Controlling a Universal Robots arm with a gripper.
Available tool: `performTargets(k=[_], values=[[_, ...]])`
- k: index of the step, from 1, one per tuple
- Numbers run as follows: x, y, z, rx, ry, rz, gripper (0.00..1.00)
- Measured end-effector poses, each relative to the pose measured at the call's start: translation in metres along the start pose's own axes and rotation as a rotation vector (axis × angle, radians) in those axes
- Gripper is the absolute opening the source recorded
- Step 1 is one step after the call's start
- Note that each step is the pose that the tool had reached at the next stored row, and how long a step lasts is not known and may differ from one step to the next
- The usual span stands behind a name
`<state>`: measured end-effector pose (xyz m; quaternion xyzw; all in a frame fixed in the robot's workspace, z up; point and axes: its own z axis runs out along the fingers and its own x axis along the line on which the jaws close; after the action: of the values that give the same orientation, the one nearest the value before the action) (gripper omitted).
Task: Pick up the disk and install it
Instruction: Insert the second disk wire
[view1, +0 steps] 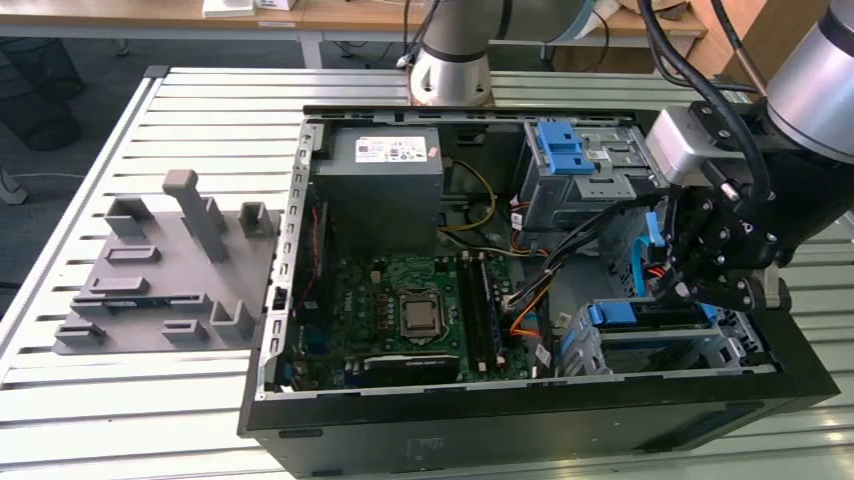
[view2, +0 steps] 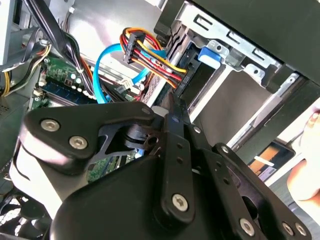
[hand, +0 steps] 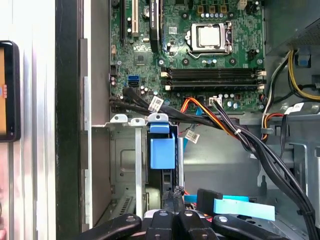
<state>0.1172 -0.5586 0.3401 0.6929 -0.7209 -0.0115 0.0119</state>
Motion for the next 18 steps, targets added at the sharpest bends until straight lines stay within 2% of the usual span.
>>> performTargets(k=[8, 15, 18], values=[[0.0, 0.0006, -0.011, -0.0001, 0.0, 0.0, 0.11], [0.0004, 0.0115, -0.0158, 0.0019, -0.0001, 0.0, 0.11], [-0.0001, 0.0125, -0.0224, 0.002, -0.0001, 0.0, 0.11]])
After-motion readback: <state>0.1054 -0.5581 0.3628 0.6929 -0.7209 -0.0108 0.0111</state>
